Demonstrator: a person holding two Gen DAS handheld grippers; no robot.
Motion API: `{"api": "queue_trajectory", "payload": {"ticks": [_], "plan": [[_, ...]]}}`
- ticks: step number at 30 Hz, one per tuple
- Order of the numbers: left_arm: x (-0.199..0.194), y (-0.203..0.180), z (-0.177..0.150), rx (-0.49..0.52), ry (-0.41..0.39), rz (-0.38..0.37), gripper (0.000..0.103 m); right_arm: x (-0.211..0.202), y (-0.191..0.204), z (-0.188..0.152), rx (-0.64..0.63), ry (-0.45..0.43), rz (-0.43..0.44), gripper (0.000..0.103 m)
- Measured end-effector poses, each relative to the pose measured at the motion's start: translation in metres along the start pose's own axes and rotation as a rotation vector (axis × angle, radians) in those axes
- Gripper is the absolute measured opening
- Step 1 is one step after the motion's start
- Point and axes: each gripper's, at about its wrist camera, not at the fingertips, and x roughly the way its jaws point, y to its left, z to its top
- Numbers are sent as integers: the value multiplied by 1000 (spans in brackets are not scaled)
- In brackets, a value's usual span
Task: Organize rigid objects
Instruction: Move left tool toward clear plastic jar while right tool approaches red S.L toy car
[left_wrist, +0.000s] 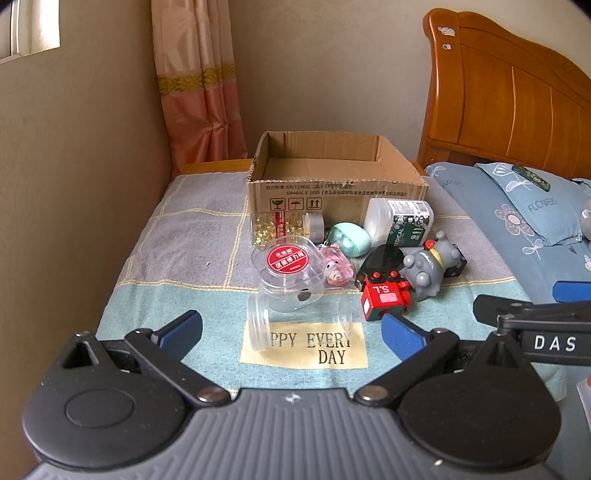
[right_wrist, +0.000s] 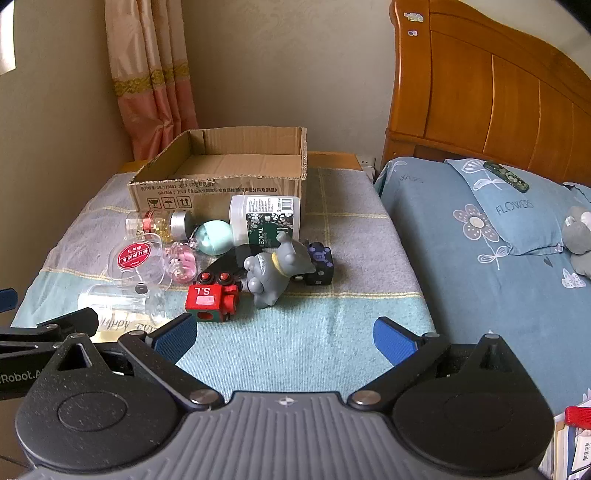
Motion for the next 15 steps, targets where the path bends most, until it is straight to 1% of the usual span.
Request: {"api": "queue_trajectory", "payload": {"ticks": [15], "plan": [[4, 0, -3, -6, -12, -12, 102, 1, 0, 0, -4, -12, -5, 103]]}}
